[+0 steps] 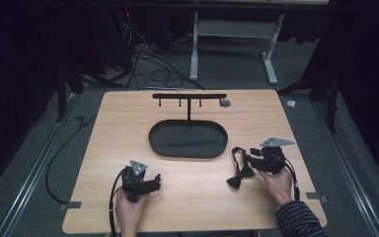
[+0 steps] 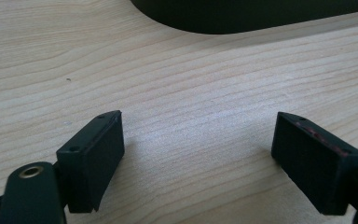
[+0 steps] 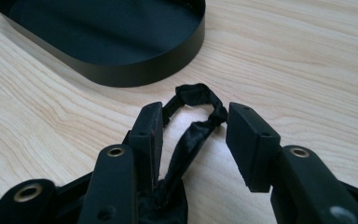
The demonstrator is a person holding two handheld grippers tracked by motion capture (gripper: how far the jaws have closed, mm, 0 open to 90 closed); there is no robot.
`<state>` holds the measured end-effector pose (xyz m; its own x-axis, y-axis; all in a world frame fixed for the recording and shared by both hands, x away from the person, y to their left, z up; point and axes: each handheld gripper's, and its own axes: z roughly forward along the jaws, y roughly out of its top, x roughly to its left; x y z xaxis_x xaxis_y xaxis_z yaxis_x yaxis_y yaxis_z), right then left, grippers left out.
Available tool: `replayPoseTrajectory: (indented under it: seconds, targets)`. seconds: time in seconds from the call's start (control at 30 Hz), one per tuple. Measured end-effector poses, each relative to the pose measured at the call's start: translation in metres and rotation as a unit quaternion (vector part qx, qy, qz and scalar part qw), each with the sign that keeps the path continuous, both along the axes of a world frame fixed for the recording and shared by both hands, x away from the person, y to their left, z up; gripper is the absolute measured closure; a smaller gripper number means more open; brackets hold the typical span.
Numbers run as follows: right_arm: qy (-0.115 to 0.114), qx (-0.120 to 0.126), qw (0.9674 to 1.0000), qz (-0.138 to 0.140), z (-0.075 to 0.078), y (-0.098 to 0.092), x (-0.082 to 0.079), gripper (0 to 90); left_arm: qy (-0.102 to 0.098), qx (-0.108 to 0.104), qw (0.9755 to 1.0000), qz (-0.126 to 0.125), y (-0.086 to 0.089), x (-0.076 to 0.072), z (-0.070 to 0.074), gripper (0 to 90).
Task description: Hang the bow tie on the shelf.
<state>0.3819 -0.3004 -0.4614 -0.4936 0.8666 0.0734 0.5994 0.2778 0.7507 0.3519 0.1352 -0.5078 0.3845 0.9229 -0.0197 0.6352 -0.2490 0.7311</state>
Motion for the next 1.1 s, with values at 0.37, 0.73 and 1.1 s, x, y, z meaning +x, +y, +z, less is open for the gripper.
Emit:
replayPoseTrajectory:
  seconds: [0.37,0.73,1.1]
  targets:
    - [0.013,0.007,0.9999,-0.008,-0.003,0.004,0.021,58.1,0.001,0.001,1.0000,-0.001,0.000,0.000,0.000,17.3]
    - [0.028,-0.004,0.9995,-0.015,-0.009,0.015,0.039,59.1,0.001,0.001,1.0000,-0.001,0.000,0.000,0.000,17.3]
    - [0.051,-0.015,0.9983,-0.024,-0.020,0.015,0.048,59.1,0.001,0.001,1.0000,-0.002,0.000,0.000,0.000,17.2]
